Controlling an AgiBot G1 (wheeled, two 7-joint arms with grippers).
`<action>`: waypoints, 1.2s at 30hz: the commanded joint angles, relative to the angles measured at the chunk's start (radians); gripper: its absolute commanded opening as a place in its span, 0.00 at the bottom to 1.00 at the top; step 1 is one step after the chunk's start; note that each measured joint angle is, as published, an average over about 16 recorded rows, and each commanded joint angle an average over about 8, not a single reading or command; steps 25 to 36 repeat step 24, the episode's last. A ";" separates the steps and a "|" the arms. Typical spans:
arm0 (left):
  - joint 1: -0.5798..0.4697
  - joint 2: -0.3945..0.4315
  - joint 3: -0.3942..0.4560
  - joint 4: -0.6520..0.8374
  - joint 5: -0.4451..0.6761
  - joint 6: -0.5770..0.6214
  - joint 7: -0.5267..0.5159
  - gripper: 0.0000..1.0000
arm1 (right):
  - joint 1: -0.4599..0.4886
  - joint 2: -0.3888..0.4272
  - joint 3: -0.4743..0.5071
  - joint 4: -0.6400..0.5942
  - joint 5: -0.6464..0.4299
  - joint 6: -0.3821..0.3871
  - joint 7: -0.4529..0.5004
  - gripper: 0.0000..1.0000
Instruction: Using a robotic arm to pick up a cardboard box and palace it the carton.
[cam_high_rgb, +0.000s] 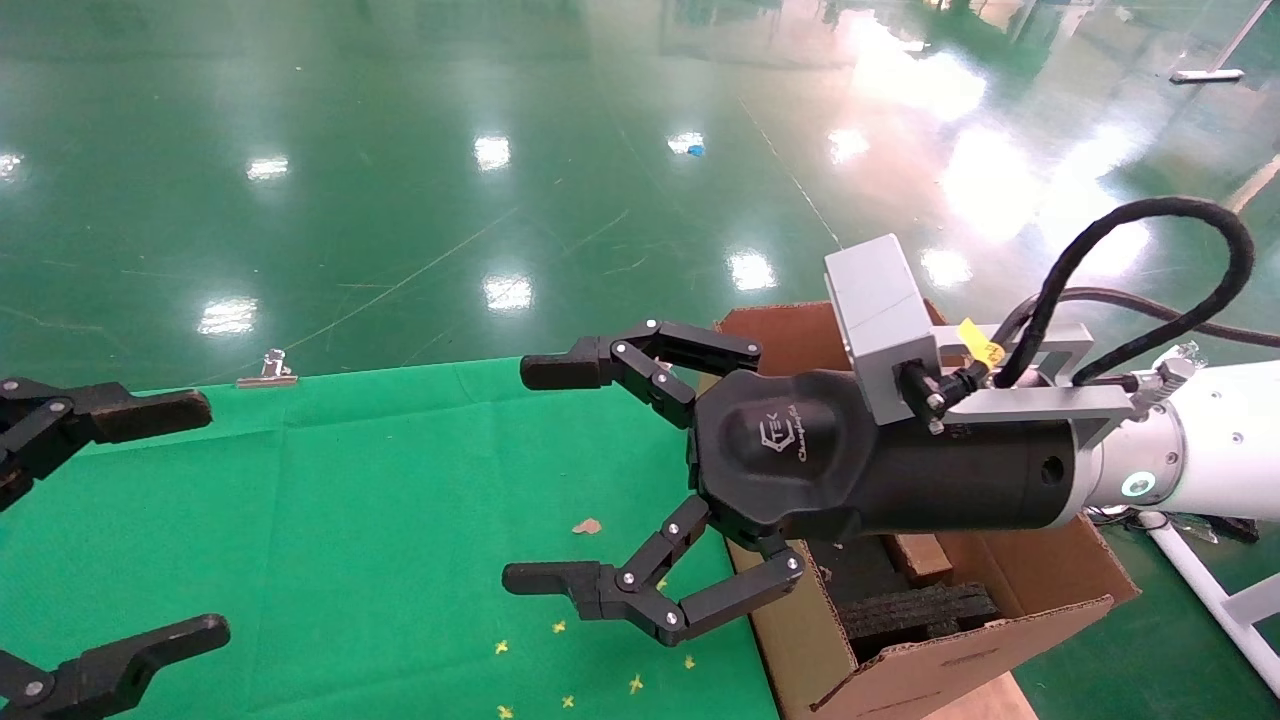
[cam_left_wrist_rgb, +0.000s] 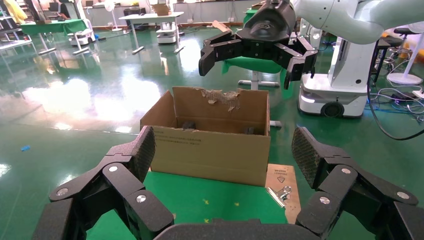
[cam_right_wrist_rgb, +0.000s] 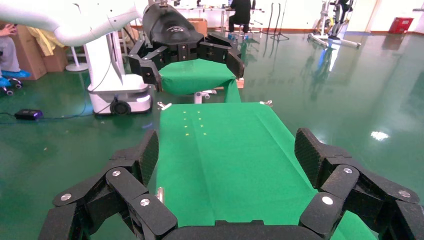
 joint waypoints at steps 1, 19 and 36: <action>0.000 0.000 0.000 0.000 0.000 0.000 0.000 1.00 | 0.000 0.000 0.000 0.000 0.000 0.000 0.000 1.00; 0.000 0.000 0.000 0.000 0.000 0.000 0.000 1.00 | 0.000 0.000 0.000 0.000 0.000 0.000 0.000 1.00; 0.000 0.000 0.000 0.000 0.000 0.000 0.000 1.00 | 0.000 0.000 0.000 0.000 0.000 0.000 0.000 1.00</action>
